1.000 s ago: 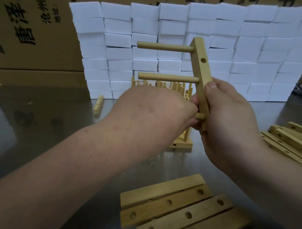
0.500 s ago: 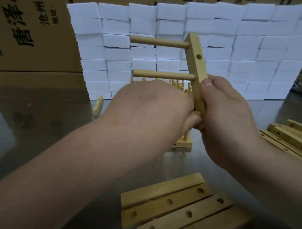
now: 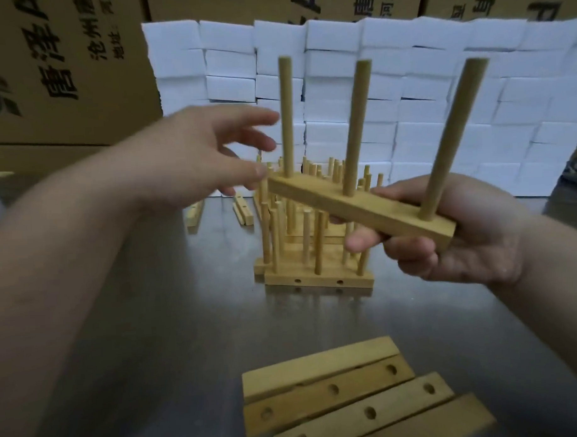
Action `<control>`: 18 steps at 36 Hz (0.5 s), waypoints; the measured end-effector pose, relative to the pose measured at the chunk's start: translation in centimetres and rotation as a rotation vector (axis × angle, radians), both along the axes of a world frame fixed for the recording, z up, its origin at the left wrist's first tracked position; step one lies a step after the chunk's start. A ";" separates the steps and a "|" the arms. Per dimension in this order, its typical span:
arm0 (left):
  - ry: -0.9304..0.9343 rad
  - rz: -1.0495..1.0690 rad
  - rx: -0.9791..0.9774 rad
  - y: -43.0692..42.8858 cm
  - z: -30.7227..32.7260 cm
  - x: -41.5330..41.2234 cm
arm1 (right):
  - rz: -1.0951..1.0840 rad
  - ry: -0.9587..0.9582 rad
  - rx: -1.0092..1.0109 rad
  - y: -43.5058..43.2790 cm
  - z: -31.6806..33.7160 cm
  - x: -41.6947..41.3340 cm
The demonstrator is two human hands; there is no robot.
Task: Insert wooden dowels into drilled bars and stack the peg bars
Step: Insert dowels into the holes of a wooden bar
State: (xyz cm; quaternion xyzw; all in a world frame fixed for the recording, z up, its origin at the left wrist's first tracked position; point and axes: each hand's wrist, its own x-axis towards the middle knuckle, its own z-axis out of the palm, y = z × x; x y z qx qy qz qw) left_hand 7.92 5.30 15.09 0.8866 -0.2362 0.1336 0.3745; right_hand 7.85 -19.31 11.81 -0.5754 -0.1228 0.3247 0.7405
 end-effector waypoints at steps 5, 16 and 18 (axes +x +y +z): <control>0.203 -0.096 0.067 -0.3 -0.5 -0.6 | 0.249 0.179 0.122 -0.3 -0.7 0.0; 0.219 0.046 -0.129 0.9 -5.9 -1.0 | 0.041 0.208 0.075 -0.7 -2.8 -0.7; 0.248 0.085 -0.135 1.0 -7.8 -1.0 | -0.158 0.173 0.061 -1.0 -4.0 -1.1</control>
